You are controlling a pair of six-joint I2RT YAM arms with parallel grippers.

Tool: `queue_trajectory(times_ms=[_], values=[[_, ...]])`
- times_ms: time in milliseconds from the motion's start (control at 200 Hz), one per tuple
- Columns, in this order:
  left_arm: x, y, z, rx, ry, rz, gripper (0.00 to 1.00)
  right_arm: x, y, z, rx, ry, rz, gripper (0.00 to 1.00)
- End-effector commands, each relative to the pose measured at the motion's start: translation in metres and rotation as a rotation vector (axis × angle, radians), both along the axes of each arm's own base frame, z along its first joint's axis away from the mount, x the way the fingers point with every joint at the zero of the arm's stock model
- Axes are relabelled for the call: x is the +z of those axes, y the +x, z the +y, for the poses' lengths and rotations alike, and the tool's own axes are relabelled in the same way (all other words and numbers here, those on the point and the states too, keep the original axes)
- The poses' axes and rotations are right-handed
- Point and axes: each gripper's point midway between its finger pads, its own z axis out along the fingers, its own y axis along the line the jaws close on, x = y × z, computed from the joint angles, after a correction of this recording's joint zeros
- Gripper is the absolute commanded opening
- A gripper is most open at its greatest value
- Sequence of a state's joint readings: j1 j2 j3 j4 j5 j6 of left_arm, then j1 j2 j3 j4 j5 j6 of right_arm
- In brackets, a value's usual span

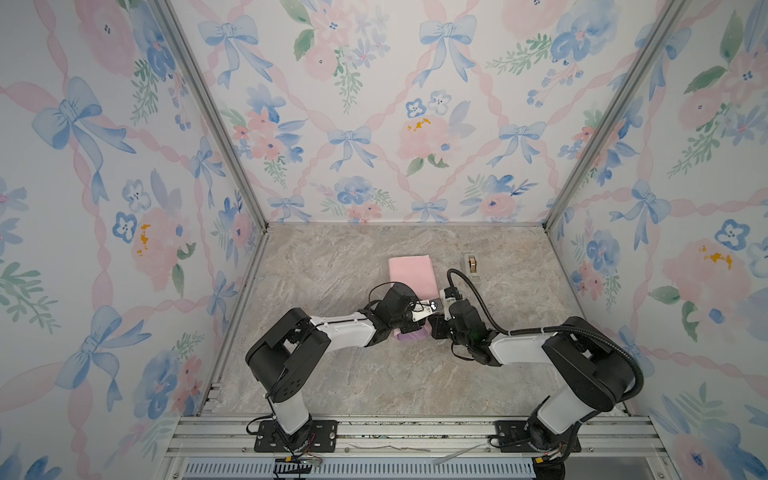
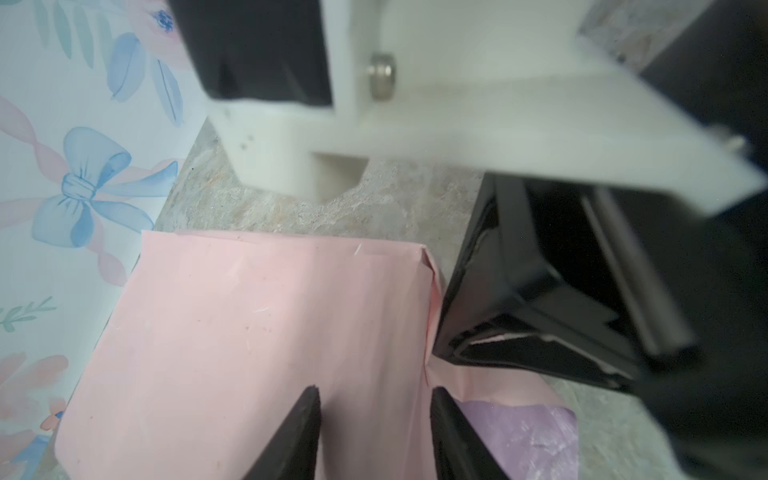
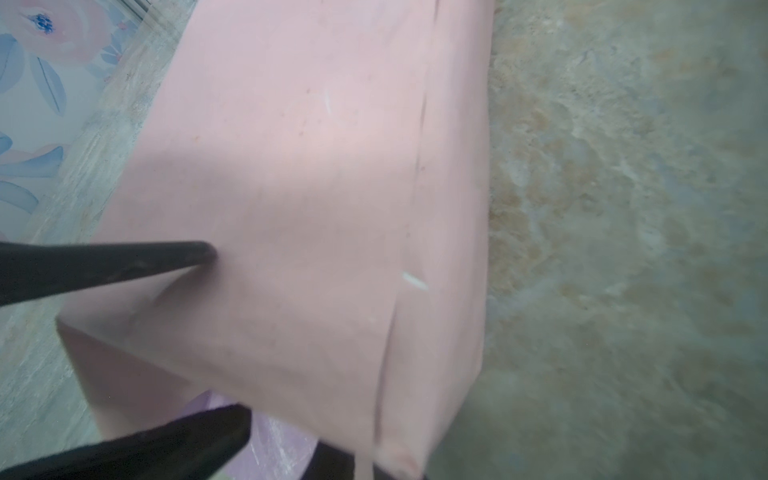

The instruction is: Wrap the gift box in paper

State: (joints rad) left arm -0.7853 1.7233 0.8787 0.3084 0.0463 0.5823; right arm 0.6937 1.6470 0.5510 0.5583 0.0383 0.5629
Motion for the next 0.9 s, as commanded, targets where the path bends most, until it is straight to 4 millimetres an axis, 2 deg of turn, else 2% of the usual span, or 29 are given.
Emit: queue_trajectory(times_ms=[0,385,565,590,685,895], values=[[-0.006,-0.006,-0.001,-0.012,-0.01,0.032,0.45,0.006,0.006,0.018,0.011,0.035,-0.027,0.13],[-0.004,-0.005,-0.001,-0.016,-0.023,0.032,0.45,-0.026,-0.02,0.009,0.004,0.039,0.051,0.13],[-0.006,-0.006,-0.001,-0.016,-0.02,0.034,0.44,-0.018,-0.033,0.002,0.002,0.082,0.033,0.14],[-0.005,-0.005,0.0,-0.014,-0.022,0.032,0.44,-0.007,-0.033,0.002,0.001,0.107,0.009,0.14],[-0.005,-0.005,0.001,-0.013,-0.023,0.033,0.44,0.0,-0.038,-0.008,-0.025,0.141,-0.002,0.15],[-0.004,-0.005,0.0,0.004,-0.048,0.059,0.44,0.004,-0.031,-0.027,-0.146,0.27,0.085,0.14]])
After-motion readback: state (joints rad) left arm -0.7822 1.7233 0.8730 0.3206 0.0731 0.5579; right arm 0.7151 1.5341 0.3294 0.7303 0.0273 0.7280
